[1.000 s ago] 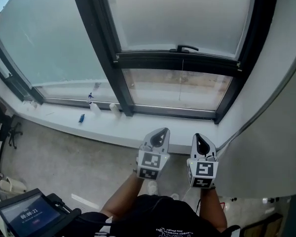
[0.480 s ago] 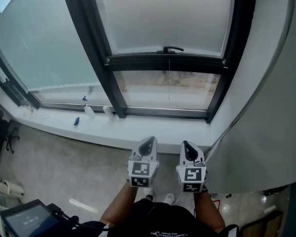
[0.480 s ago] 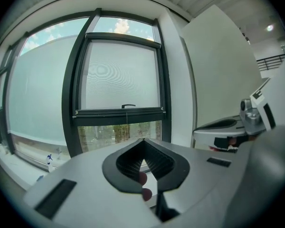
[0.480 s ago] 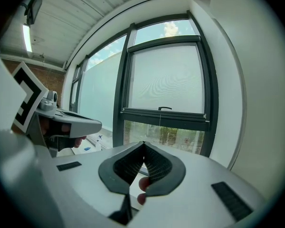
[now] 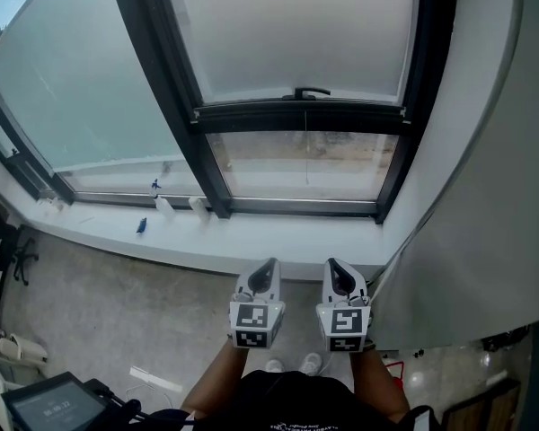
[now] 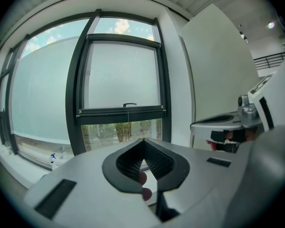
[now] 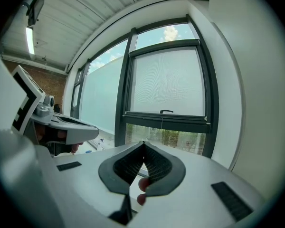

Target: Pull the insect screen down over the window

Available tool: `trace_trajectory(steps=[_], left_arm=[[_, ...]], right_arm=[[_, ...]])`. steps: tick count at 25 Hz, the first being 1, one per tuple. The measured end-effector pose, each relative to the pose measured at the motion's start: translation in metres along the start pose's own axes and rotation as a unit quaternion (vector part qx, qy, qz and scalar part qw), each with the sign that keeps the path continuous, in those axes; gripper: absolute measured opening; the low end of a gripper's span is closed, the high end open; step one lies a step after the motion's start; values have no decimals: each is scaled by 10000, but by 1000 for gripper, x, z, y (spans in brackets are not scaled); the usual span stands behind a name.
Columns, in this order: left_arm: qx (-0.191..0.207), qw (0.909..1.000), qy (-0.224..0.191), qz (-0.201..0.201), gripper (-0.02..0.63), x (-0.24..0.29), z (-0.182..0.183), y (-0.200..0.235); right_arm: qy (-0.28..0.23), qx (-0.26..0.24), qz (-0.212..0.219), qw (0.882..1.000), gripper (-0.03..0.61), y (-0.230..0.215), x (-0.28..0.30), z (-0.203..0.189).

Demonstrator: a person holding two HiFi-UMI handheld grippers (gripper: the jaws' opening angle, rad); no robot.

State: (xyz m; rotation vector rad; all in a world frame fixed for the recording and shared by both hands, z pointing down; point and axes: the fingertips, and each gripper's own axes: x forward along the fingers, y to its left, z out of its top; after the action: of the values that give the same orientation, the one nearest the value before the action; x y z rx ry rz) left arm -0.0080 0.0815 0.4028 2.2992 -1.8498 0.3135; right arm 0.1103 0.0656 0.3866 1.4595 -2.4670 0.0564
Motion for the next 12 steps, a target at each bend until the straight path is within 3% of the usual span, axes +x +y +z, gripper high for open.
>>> trace_trajectory(steps=[7,12], left_arm=[[84,9995,-300,-102,3,2,11,7],[25,9993,-363,-110,3,-24,16,17]], right_arm=[[-52,-74,-246,9997,5,1,0,-4],[-175,-190,-219,9994,3,26,-16,13]])
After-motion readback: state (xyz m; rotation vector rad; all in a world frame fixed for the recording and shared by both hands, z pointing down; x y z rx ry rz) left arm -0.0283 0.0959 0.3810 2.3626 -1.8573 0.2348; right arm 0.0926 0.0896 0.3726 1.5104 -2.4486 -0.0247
